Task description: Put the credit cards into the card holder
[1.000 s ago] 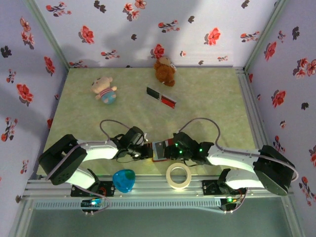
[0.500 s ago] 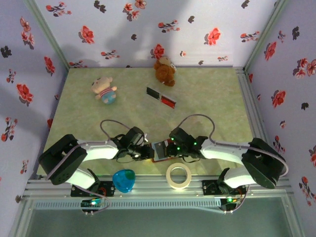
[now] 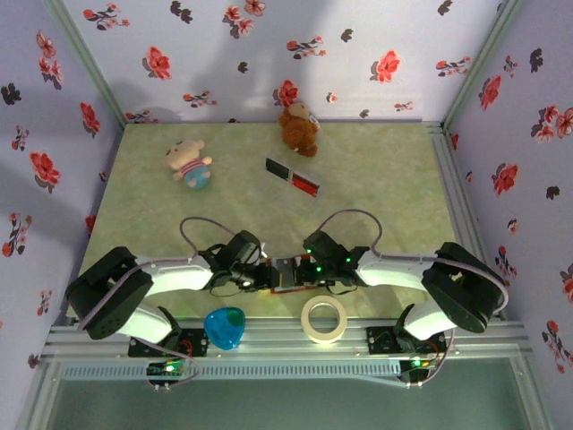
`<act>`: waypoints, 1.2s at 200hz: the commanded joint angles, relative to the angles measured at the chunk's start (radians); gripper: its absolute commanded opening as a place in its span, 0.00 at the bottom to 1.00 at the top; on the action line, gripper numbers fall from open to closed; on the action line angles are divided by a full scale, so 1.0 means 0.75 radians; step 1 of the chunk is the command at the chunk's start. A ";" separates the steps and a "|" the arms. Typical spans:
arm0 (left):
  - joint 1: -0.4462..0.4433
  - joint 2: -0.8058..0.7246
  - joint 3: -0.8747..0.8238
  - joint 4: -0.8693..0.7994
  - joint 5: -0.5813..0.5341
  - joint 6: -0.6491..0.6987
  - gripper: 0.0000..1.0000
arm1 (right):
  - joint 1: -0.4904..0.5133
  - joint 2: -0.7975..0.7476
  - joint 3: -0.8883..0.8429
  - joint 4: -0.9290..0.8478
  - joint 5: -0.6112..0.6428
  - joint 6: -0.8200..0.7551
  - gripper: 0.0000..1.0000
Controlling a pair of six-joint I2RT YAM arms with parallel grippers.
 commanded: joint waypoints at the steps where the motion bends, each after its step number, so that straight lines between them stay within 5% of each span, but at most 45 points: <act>1: -0.007 0.001 -0.021 -0.092 -0.034 0.011 0.33 | 0.007 0.025 -0.008 0.156 -0.101 0.046 0.09; 79: -0.001 -0.056 -0.001 -0.185 -0.056 0.040 0.37 | -0.020 -0.033 -0.061 0.272 -0.180 0.108 0.13; 147: 0.075 -0.284 -0.060 -0.330 -0.132 0.057 0.55 | -0.067 -0.107 0.008 0.016 -0.159 -0.012 0.24; 240: 0.122 -0.142 -0.038 -0.195 -0.034 0.090 0.21 | -0.068 0.090 0.113 -0.074 -0.170 -0.105 0.24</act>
